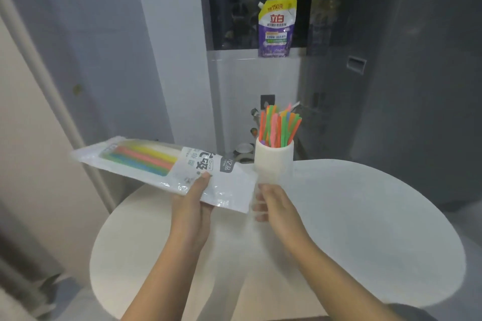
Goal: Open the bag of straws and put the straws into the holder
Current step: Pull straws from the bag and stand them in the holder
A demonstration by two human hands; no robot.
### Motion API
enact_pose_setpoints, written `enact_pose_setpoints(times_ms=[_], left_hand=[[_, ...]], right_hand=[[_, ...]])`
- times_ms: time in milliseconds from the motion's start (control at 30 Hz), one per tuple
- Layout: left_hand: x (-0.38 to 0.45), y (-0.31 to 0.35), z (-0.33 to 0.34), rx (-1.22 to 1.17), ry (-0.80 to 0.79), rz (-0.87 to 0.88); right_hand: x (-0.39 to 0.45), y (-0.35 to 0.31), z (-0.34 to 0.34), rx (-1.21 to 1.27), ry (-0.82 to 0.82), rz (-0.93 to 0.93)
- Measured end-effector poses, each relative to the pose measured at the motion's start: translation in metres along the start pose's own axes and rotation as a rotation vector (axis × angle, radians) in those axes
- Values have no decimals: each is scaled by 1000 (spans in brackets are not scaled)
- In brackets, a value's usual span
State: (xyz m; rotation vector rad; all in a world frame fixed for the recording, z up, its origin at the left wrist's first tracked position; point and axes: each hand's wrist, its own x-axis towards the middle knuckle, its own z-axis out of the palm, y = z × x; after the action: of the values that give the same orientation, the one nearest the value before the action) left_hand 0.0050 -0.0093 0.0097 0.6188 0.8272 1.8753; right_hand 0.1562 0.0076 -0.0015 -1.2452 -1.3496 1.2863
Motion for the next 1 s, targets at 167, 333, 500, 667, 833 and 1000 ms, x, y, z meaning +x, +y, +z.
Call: enact_pose_setpoints(times_ms=[167,333,500,667,833,1000], left_hand=[[-5,1,2,295,-62,185],[-8,-4,6,387,-85,213],[-4,-4,4,330,-49,189],[6,-4,-3,77,122,53],[8,-8,-3,-78,222,-102],[11,-7,-5,-173,292,-209]], right_hand=[[0,-4,0,463,-194,343],[2,0,-4,508,-143,414],[6,3,-8,320,-41,395],[11,7,-16,-65,160,81],[10,3,-23,-311,217,-185],[7,-3,-26,-250,70,-247]])
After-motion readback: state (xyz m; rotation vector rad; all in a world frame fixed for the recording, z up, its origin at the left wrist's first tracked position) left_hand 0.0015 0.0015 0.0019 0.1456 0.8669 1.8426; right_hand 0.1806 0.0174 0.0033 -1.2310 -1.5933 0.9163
